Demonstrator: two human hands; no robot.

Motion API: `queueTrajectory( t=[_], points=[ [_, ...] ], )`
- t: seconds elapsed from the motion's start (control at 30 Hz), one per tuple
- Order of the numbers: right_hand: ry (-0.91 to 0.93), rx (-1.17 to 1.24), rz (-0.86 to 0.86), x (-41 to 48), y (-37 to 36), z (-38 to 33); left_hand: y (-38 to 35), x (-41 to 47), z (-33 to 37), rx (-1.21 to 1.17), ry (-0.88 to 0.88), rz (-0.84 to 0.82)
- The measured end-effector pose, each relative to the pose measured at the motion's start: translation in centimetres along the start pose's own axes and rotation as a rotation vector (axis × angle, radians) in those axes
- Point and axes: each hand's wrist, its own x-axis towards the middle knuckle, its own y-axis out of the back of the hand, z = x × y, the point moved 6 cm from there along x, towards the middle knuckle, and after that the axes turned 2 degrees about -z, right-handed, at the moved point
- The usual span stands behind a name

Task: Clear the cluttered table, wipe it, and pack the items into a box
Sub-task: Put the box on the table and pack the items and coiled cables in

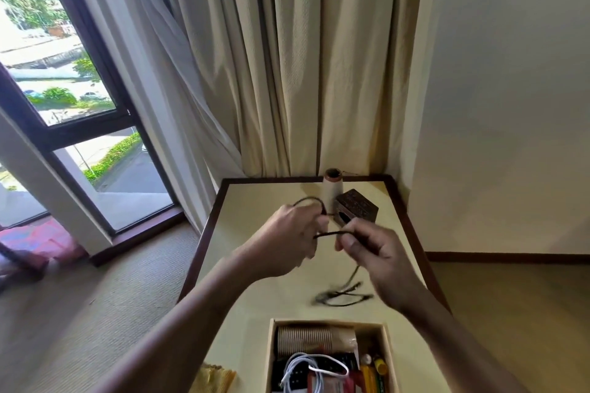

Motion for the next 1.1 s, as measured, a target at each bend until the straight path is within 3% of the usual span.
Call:
queueTrajectory(
  t=[0.1,0.23,0.33,0.37,0.43,0.53,0.63,0.73,0.8,0.93,1.1],
  points=[
    [0.015,-0.002,0.092,0.7,2.6,-0.4,-1.6,-1.7,-1.0,-0.77,0.13,-0.195],
    [-0.055,0.056,0.14,1.1,2.1,0.5,-3.1,-3.3,2.1,-1.305,0.034,-0.363],
    [-0.094,0.062,0.119,0.6,-0.2,2.0,-2.1,-2.6,5.0,-1.559,-0.113,-0.14],
    [-0.119,0.059,0.105,0.3,-1.0,2.4,-1.2,-2.3,5.4,-1.535,-0.15,-0.011],
    [-0.162,0.057,0.05,-0.3,-2.5,2.5,0.9,-2.0,5.8,-1.245,-0.216,0.234],
    [-0.169,0.003,-0.061,-0.7,-3.8,1.7,3.0,-1.9,5.2,-0.366,-0.234,0.473],
    [-0.165,-0.024,-0.193,-0.9,-4.5,0.9,2.4,-1.7,4.5,0.237,-0.227,0.413],
    [-0.123,-0.076,-0.27,-0.9,-4.3,-0.4,0.7,-1.6,3.5,0.502,-0.155,0.129],
    [-0.09,-0.066,-0.249,-0.7,-3.4,-1.3,0.7,-1.7,2.3,0.36,-0.059,0.02],
    [-0.108,0.099,-0.188,0.0,-1.5,-1.7,0.7,-2.4,0.6,-0.593,0.041,-0.213],
    [0.025,-0.125,-0.121,1.7,0.2,-3.6,-0.2,-4.1,0.9,-0.946,-0.008,-0.418]
  ],
)
